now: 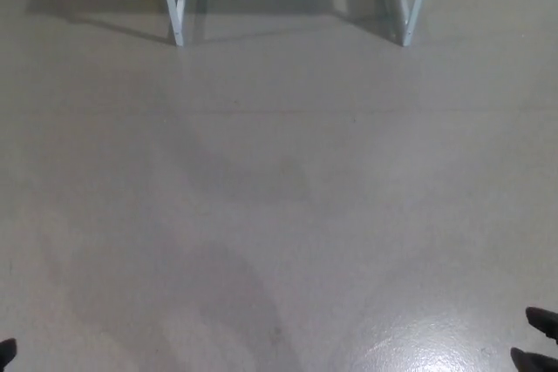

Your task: The robot walk towards a table in front and pick up a black pencil case on the left hand side and put the pencil case into a small container on the right hand side

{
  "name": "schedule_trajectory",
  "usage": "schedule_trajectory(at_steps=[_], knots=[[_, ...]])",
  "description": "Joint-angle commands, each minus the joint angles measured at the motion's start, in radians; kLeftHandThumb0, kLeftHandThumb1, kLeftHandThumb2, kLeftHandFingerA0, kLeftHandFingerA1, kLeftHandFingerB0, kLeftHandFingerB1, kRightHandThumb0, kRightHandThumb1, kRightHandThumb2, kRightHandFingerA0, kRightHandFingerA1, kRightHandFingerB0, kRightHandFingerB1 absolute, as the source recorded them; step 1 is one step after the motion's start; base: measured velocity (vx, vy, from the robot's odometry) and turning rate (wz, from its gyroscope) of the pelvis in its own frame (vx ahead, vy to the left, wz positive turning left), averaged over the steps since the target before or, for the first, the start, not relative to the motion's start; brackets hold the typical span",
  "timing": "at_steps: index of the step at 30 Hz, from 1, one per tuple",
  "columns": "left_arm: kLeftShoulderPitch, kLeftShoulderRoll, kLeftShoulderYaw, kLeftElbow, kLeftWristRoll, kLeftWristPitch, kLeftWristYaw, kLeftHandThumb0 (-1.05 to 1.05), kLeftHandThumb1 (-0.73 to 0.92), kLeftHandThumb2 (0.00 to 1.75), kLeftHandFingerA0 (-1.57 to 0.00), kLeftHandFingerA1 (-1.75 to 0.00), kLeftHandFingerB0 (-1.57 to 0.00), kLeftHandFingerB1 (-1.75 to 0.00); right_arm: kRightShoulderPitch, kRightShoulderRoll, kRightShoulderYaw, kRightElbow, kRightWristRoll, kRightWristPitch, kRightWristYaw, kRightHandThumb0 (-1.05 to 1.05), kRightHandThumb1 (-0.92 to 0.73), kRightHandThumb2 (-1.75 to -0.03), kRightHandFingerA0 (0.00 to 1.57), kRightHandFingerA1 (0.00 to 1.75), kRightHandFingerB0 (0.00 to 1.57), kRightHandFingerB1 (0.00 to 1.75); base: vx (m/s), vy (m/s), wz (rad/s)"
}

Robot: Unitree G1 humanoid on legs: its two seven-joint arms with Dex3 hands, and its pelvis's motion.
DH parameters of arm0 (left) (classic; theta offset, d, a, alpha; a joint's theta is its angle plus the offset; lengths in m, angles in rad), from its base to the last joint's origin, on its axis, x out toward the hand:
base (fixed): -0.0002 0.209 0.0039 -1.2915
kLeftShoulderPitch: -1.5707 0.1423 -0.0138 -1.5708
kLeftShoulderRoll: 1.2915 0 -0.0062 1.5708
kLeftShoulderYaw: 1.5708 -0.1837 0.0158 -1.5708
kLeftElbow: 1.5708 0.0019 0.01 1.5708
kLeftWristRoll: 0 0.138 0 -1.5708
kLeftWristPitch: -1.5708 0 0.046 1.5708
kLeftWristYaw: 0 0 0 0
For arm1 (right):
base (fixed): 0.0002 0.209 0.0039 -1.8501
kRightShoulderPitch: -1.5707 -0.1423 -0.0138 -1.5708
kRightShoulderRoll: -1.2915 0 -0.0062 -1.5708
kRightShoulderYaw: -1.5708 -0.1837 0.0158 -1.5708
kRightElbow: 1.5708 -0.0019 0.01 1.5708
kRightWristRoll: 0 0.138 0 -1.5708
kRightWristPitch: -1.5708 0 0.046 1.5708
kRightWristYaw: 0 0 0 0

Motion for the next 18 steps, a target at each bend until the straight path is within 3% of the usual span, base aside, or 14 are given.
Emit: schedule_trajectory(at_steps=[1,2,3,4,11,18], knots=[[0.023,0.009,-0.007,0.004,-0.012,-0.051,-0.027,-0.27,0.60,1.06,0.00,-0.49,0.00,-0.47,0.037,-0.008,-0.009,-0.010,0.022,-0.041,0.014,-0.46,-0.62,-0.58,0.37,0.39,0.32,0.35,0.00,0.000,0.00],[0.027,0.010,-0.010,0.007,-0.009,-0.057,-0.027,-0.27,0.60,1.06,0.00,-0.49,0.00,-0.47,0.042,-0.007,-0.011,-0.008,0.025,-0.049,0.017,-0.46,-0.62,-0.58,0.37,0.39,0.32,0.35,0.00,0.000,0.00],[0.036,0.011,-0.018,0.003,0.004,-0.054,-0.013,-0.47,0.61,0.69,-0.13,-0.32,-0.11,-0.31,0.050,-0.007,-0.014,-0.007,0.032,-0.048,0.025,-0.48,-0.63,-0.59,0.35,0.39,0.31,0.35,0.00,0.000,0.00],[0.056,0.008,-0.017,0.003,-0.006,-0.066,-0.036,-0.26,0.63,1.07,0.00,-0.49,0.00,-0.48,0.072,-0.008,-0.011,-0.011,0.025,-0.047,0.018,-0.47,-0.63,-0.60,0.36,0.39,0.31,0.35,0.00,0.000,0.00],[0.170,-0.020,-0.052,0.005,-0.004,-0.131,-0.050,-0.26,0.62,1.07,0.00,-0.50,0.00,-0.48,0.200,-0.036,-0.012,-0.041,0.022,-0.073,0.049,-0.41,-0.63,-0.59,0.37,0.38,0.31,0.35,0.00,0.000,0.00],[0.172,-0.009,-0.063,0.030,0.008,-0.156,-0.046,-0.27,0.60,1.06,0.00,-0.49,0.00,-0.48,0.188,-0.034,0.012,-0.017,-0.010,-0.092,0.021,-0.40,-0.63,-0.59,0.40,0.40,0.31,0.35,0.00,-0.001,0.08]])
